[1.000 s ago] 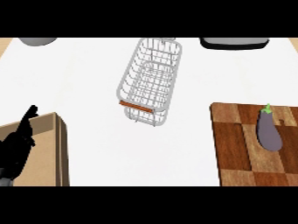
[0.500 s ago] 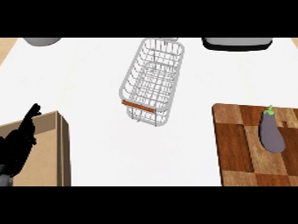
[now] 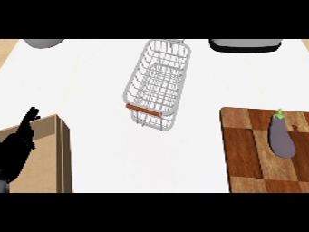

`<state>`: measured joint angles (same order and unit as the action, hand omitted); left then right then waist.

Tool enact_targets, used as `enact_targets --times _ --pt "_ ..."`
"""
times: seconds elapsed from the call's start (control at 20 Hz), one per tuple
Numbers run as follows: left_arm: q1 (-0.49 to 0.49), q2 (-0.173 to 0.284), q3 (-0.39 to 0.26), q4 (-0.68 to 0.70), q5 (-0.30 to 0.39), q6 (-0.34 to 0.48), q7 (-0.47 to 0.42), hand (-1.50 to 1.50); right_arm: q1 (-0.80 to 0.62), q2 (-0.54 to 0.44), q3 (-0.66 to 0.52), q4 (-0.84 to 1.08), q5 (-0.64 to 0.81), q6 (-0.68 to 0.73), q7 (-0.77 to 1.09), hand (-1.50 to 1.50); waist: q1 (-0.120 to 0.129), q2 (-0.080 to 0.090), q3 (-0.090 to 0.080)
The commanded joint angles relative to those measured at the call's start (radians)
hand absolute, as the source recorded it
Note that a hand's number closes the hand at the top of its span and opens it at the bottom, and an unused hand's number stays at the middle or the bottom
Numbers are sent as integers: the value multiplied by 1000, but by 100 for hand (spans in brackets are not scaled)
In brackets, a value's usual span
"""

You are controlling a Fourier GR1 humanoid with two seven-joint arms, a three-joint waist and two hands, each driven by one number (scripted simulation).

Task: Pick the cupcake from the cutting board and place it in the tiered basket

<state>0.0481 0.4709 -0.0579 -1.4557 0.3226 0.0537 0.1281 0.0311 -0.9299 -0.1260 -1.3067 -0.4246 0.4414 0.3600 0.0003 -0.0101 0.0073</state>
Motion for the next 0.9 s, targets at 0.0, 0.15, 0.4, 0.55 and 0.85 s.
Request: enact_targets --times 0.0,0.15,0.4,0.55,0.85 --pt "51 42 54 63 -32 1 -28 0 58 -34 -22 24 34 55 -13 -150 -4 9 -8" --pt "-10 -20 23 126 -85 27 -31 0 18 -4 -26 40 32 44 36 -150 -6 11 -8" --pt "20 17 69 110 -53 -41 -29 0 25 25 -35 107 60 95 -14 -150 -3 11 -8" --pt "-5 -2 75 124 -69 -14 -25 0 52 27 -50 119 71 130 -52 -150 -9 11 -8" --pt "12 12 86 72 -66 -32 33 0 21 62 -62 197 130 143 -137 -150 -1 11 -7"
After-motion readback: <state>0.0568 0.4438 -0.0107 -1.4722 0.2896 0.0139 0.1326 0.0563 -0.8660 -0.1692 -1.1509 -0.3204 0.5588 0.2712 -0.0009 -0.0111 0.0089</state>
